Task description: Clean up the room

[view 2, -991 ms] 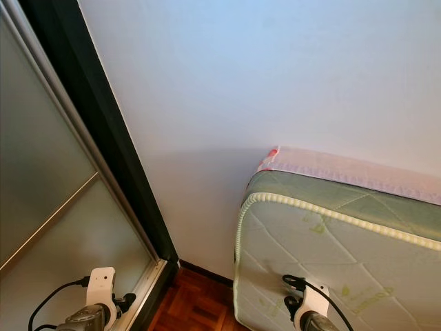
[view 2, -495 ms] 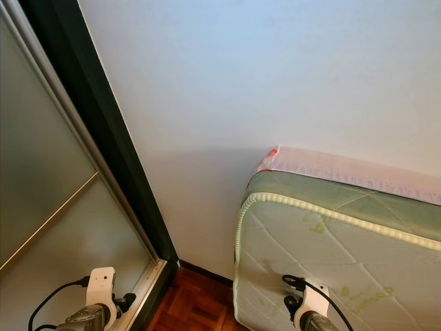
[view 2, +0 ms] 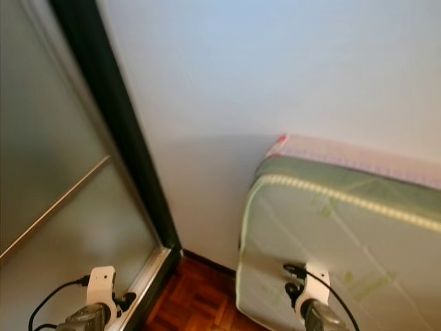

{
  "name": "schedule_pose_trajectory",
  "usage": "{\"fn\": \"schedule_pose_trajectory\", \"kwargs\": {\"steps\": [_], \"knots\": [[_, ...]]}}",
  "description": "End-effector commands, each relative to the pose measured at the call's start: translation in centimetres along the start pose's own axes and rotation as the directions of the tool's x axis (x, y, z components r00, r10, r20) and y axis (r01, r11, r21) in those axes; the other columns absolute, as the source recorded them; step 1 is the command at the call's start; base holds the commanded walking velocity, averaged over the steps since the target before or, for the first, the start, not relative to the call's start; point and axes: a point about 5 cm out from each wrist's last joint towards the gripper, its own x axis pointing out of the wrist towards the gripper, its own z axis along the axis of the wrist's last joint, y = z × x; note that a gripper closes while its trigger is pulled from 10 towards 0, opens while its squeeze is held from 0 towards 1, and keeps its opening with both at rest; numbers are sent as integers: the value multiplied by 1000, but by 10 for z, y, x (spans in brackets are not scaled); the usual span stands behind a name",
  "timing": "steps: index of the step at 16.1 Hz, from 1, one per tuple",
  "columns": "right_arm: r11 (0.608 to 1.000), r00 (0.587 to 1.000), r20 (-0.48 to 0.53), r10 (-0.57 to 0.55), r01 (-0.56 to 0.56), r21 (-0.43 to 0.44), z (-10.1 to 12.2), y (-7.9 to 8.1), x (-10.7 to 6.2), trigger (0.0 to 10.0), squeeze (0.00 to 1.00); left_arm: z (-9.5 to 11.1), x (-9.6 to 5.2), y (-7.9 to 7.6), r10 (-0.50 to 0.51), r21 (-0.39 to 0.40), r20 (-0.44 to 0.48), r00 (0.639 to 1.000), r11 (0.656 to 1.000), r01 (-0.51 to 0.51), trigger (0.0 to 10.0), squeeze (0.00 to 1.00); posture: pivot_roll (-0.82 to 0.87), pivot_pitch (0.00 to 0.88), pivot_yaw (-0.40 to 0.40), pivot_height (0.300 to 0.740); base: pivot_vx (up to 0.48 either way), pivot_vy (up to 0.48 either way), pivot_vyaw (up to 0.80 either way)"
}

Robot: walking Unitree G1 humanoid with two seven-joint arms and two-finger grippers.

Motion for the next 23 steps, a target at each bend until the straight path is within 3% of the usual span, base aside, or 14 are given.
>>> {"fn": "schedule_pose_trajectory", "kwargs": {"steps": [1, 6, 14, 23], "knots": [[1000, 999, 41, 5, -5, -8, 11, 1, 1, 10000, 0, -6, -1, 2, 10, -12, -23, 1000, 1000, -10, 10000, 0, -88, 0, 22, 740, -274, 0, 0], [1000, 999, 44, 8, -8, -6, 11, 1, 1, 10000, 0, -6, -1, 2, 12, -12, -22, 1000, 1000, -13, 10000, 0, -89, 0, 22, 740, -272, 0, 0], [1000, 999, 43, -3, 3, 5, 11, 1, 1, 10000, 0, -6, -1, 3, 15, -23, -20, 1000, 1000, -15, 10000, 0, -86, 0, 22, 740, 0, 0, 0], [1000, 1000, 31, 7, -7, 1, 11, 1, 1, 10000, 0, -5, -1, 2, 13, -37, -12, 1000, 999, -14, 10000, 0, -85, 0, 25, 740, 0, 0, -778]]}}
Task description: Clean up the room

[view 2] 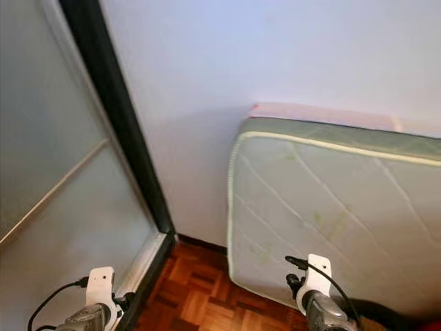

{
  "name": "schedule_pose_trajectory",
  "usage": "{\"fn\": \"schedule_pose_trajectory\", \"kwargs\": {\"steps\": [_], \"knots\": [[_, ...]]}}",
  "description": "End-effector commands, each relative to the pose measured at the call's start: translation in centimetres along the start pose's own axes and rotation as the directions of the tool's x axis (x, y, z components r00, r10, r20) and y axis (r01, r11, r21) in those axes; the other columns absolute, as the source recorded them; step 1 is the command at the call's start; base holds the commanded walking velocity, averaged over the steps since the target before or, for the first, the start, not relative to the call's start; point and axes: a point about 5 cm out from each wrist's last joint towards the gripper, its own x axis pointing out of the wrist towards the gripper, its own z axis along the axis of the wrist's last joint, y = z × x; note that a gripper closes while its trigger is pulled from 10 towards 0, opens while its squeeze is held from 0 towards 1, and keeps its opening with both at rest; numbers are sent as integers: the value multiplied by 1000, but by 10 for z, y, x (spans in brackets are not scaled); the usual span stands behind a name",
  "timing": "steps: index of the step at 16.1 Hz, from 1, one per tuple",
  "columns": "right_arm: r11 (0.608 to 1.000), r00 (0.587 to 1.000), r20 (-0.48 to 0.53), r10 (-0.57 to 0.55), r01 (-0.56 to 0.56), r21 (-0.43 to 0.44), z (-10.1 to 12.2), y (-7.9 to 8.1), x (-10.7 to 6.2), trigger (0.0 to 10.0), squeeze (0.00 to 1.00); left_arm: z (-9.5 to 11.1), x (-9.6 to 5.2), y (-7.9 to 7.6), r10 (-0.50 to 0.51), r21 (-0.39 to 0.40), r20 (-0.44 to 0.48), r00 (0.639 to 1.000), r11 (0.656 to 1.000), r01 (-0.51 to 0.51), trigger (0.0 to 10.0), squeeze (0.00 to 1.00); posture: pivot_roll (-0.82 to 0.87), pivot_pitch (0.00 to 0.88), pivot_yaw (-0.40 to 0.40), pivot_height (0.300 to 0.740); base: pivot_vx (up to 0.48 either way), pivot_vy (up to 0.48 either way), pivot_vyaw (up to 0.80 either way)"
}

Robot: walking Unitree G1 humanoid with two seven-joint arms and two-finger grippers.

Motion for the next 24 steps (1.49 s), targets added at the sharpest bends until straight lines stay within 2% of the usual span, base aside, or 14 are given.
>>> {"fn": "schedule_pose_trajectory", "kwargs": {"steps": [1, 2, 4, 6, 7, 14, 17, 24], "knots": [[1000, 1000, -7, 1, -1, 3, -1, 0, 0, 10000, 0, -3, -1, 2, 12, 8, -5, 1000, 1000, -12, 10000, 0, -93, 0, 20, 740, 0, 0, -775], [1000, 1000, -10, 1, -2, -7, 0, -1, 0, 10000, 0, -2, 0, 1, 12, 28, 3, 1000, 1000, -12, 10000, 0, -108, 0, 14, 740, 0, -472, -775], [1000, 1000, -9, 0, 0, -15, 0, -2, -1, 10000, 0, -3, 0, 0, 18, 13, 1, 1000, 1000, -18, 10000, 0, -149, 0, 7, 740, 0, -392, -775], [1000, 1000, -1, -3, 3, -5, -1, 0, 0, 10000, 0, -4, -1, 3, 19, 10, -2, 1000, 1000, -19, 10000, 0, -172, 0, 36, 740, 0, 0, -775], [1000, 1000, 0, -3, 3, 2, -2, 2, 0, 10000, 0, -3, -1, 5, 19, 38, -5, 1000, 999, -18, 10000, 0, -167, 0, 43, 740, 0, 0, -775], [1000, 1000, -7, -8, 8, 2, -3, 2, 0, 10000, 0, -3, -1, 6, 31, 30, 6, 999, 999, -32, 10000, 0, -153, 0, 44, 740, 0, 0, -775], [1000, 1000, -7, -3, 3, 4, -4, 3, 0, 10000, 0, -2, -1, 7, 29, 58, 8, 1000, 998, -29, 10000, 0, -134, 0, 49, 740, 0, -160, -775], [1000, 1000, -18, -3, 3, -17, -5, -2, -1, 10000, 0, -5, -1, 3, 24, 41, 8, 1000, 999, -25, 10000, 0, -114, 0, 20, 740, 0, -79, -775]]}}
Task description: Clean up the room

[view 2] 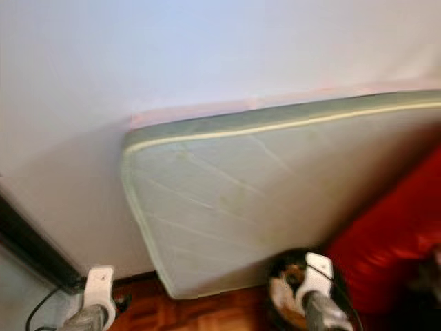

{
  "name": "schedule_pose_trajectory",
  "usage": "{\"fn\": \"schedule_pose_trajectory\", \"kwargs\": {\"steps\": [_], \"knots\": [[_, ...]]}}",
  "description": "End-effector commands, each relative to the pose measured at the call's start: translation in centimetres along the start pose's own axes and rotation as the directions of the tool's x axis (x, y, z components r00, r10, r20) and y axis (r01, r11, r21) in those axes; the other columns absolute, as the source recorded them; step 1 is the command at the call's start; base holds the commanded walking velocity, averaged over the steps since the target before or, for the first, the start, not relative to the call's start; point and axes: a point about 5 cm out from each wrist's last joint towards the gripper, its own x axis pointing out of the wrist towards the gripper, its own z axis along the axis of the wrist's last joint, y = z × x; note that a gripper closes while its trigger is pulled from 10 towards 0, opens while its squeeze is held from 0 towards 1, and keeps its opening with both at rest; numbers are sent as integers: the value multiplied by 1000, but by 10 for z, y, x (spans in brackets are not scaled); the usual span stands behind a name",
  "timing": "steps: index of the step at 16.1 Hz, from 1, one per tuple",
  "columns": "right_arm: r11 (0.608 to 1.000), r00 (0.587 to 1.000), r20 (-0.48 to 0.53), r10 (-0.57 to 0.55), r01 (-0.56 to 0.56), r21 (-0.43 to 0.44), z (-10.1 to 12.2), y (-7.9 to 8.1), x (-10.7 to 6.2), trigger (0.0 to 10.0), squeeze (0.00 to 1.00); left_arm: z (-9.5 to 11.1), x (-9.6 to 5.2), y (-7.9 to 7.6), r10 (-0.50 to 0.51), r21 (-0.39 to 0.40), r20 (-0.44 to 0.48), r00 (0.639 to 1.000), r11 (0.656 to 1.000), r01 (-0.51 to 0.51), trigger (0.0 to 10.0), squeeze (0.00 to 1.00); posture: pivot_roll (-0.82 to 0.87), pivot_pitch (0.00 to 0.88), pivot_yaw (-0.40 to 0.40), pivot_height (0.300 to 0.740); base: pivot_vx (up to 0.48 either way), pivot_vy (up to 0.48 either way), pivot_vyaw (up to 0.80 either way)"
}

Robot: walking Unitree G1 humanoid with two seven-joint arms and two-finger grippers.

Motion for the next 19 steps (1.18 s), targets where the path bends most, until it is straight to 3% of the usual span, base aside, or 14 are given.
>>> {"fn": "schedule_pose_trajectory", "kwargs": {"steps": [1, 15, 19], "knots": [[1000, 1000, -14, -8, 8, -7, -4, -3, -1, 10000, 0, -1, 0, 0, 2, 0, -6, 1000, 1000, -2, 10000, 0, -115, 0, 19, 740, 0, 0, -775], [1000, 1000, -12, -7, 7, 16, -2, -1, 0, 10000, 0, 3, 0, 1, -4, 21, 2, 1000, 1000, 4, 10000, 0, -101, 0, 25, 740, 0, 0, -775], [1000, 1000, 24, -12, 11, 20, 1, -2, 0, 10000, 0, 4, 1, 0, -6, 23, 6, 1000, 1000, 6, 10000, 0, -99, 0, 19, 740, 0, -277, 0]]}}
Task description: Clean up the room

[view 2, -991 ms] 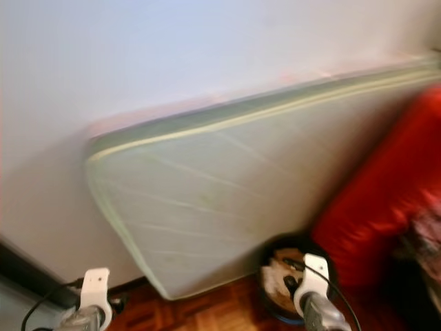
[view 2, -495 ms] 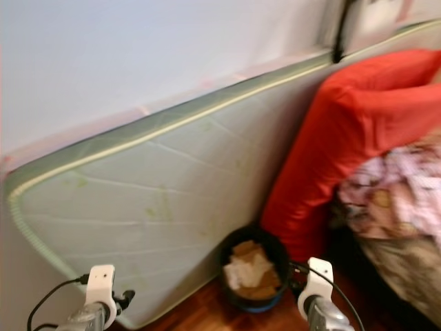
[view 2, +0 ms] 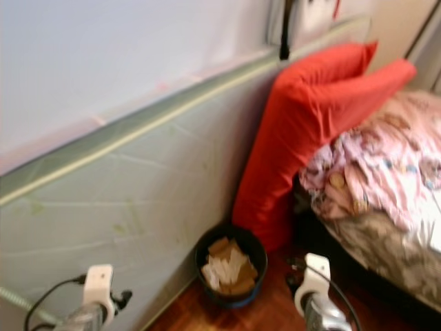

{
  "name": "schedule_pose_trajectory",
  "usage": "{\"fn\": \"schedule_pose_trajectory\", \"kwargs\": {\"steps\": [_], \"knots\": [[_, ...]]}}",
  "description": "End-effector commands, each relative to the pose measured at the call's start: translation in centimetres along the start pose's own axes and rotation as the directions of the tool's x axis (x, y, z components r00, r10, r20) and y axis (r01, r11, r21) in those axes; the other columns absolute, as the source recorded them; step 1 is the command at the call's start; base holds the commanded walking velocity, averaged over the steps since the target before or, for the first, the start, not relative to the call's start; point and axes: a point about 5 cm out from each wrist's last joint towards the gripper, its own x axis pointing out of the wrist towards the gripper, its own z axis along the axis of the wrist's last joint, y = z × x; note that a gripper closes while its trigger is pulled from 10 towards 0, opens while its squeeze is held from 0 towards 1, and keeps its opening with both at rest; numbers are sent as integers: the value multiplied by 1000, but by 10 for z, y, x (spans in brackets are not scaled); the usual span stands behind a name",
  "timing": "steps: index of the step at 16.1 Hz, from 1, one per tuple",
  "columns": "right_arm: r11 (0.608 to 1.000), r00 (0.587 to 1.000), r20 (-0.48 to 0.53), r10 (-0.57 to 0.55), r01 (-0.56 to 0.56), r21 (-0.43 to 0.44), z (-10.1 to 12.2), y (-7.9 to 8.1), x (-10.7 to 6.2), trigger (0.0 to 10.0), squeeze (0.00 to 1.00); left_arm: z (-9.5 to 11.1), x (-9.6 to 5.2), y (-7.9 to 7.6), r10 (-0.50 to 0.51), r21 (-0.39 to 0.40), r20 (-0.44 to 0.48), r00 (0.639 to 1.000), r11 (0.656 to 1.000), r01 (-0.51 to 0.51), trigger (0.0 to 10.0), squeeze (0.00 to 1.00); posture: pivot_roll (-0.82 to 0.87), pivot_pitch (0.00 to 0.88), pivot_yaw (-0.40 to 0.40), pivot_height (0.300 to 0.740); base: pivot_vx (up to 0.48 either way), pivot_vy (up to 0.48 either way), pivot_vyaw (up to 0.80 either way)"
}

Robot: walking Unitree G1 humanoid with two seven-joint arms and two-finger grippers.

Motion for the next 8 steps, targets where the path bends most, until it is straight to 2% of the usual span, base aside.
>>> {"fn": "schedule_pose_trajectory", "kwargs": {"steps": [1, 4, 8], "knots": [[1000, 1000, 13, -18, 18, 11, 4, -5, -1, 10000, 0, -5, 0, -5, -14, 7, -22, 1000, 1000, 14, 10000, 0, -100, 0, 19, 740, 0, -277, 0], [1000, 1000, 10, -21, 21, 11, 4, -5, 0, 10000, 0, -4, 0, -5, -13, 5, -19, 1000, 1000, 13, 10000, 0, -99, 0, 20, 740, 0, -280, 0], [1000, 1000, 4, -22, 22, 3, 4, -5, 0, 10000, 0, -4, 0, -5, -12, 1, -19, 1000, 1000, 12, 10000, 0, -99, 0, 20, 740, 0, -278, -719]]}}
